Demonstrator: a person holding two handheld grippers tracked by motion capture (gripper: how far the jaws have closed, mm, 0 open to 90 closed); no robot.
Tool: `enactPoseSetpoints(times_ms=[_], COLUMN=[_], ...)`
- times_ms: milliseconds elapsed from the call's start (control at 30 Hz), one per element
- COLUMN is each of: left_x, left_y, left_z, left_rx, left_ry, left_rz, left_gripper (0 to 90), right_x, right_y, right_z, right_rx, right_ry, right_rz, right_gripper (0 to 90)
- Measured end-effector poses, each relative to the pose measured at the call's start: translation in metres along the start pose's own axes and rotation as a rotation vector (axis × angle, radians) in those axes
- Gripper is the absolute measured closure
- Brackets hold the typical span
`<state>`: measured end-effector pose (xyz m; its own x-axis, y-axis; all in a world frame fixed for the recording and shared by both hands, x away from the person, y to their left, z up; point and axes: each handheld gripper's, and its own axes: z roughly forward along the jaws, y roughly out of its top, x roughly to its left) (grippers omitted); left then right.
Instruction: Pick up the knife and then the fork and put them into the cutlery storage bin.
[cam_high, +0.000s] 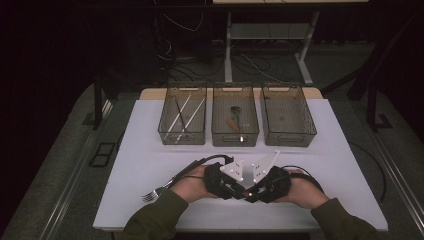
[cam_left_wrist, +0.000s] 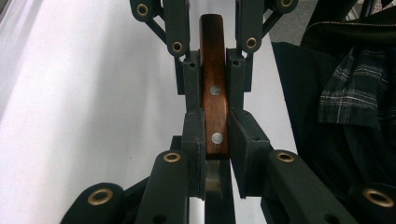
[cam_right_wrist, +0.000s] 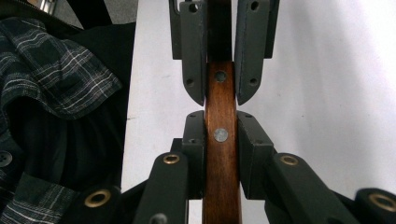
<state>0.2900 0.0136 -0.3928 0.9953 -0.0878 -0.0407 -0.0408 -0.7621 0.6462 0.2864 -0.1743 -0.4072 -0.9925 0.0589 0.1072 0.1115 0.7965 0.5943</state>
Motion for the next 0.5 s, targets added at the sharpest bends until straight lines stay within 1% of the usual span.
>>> enactPoseSetpoints(times_ms=[100, 133, 167, 200, 233, 267, 300, 333, 367, 433, 500], left_x=[0.000, 0.000, 0.001, 0.000, 0.000, 0.000, 0.000, 0.002, 0.002, 0.004, 0.006], left_y=[0.000, -0.001, -0.001, -0.002, -0.003, -0.004, -0.006, -0.007, -0.010, -0.014, -0.020], left_z=[0.000, 0.000, -0.001, 0.000, 0.000, -0.001, -0.002, -0.004, -0.006, -0.012, -0.019], left_rx=[-0.008, -0.014, -0.016, -0.022, -0.029, -0.034, -0.042, -0.053, -0.070, -0.106, -0.153], left_ry=[-0.001, -0.004, -0.003, -0.004, 0.001, 0.005, 0.011, 0.018, 0.027, 0.043, 0.077], left_rz=[0.003, 0.004, 0.008, -0.005, -0.010, -0.022, -0.036, -0.046, -0.074, -0.112, -0.148], left_gripper=[76.2, 76.1, 76.0, 75.5, 75.2, 73.2, 68.0, 64.8, 62.1, 55.3, 49.0], right_x=[0.000, -0.001, 0.000, 0.000, 0.000, -0.001, -0.002, -0.002, -0.003, -0.006, -0.008], right_y=[0.000, 0.000, 0.000, 0.000, 0.000, -0.001, -0.002, -0.002, -0.003, -0.006, -0.008], right_z=[-0.001, -0.002, -0.002, -0.002, -0.003, -0.003, -0.004, -0.005, -0.007, -0.010, -0.015], right_rx=[-0.002, 0.004, 0.003, 0.002, 0.003, -0.002, 0.000, -0.003, -0.005, -0.015, -0.020], right_ry=[0.009, 0.015, 0.014, 0.017, 0.023, 0.020, 0.020, 0.027, 0.022, 0.003, -0.012], right_rz=[0.017, 0.009, 0.045, 0.047, 0.060, 0.047, 0.058, 0.068, 0.072, 0.067, 0.078], right_gripper=[75.9, 75.9, 75.9, 75.9, 75.9, 75.9, 75.9, 76.0, 75.9, 76.0, 75.9])
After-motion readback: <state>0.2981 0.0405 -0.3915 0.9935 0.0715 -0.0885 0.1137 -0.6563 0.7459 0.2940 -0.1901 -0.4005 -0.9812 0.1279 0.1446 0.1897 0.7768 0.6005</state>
